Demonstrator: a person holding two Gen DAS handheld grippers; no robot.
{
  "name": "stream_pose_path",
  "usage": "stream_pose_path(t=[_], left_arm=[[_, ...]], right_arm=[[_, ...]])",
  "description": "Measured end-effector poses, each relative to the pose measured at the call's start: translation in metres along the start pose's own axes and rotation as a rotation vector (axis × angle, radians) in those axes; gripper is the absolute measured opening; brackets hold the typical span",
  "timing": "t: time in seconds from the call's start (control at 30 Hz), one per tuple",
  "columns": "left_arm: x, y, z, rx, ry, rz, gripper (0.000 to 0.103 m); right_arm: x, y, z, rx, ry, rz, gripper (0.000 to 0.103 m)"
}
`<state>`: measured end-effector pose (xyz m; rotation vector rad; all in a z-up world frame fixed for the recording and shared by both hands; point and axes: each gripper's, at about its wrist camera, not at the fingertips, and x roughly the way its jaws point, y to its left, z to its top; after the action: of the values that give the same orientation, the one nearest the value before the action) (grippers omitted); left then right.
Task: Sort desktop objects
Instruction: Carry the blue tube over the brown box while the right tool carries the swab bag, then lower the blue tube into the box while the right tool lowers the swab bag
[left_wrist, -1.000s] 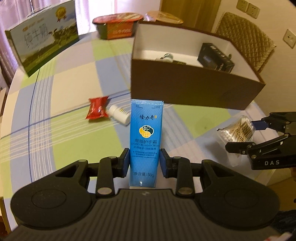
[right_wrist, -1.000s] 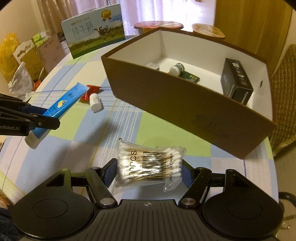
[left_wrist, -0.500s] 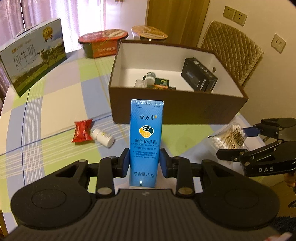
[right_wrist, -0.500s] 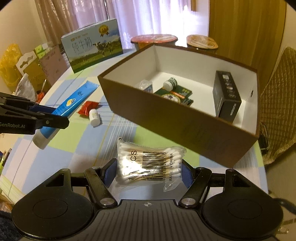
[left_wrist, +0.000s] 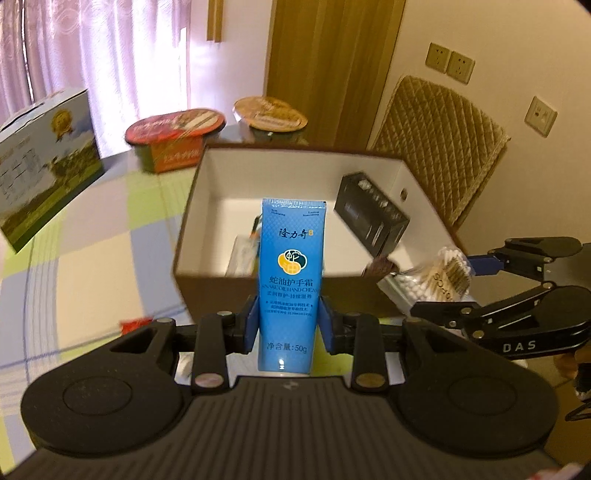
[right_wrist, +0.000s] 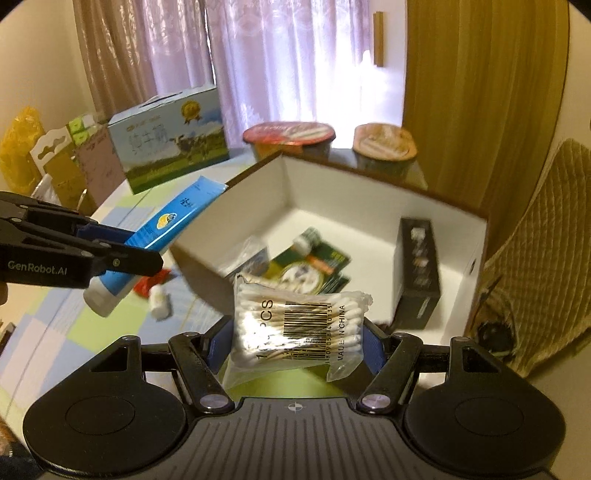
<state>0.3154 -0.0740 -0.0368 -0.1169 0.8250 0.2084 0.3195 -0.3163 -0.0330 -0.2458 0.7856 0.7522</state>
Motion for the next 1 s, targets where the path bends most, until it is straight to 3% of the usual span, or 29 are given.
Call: stream_pose_path(t=[0.47,1.0], left_arm=[[0.073,-0.02,0.066,-0.035,0.018,0.013,0.028],[0.171,-0.007,0.093,-0.192,0.138,0.106,0.028]], right_arm=[[0.068,-0.054,0.044,-0.176,0.042,0.034,0.067],[0.148,-0.083,0.075,-0.326,0.16,0.104,0.067]])
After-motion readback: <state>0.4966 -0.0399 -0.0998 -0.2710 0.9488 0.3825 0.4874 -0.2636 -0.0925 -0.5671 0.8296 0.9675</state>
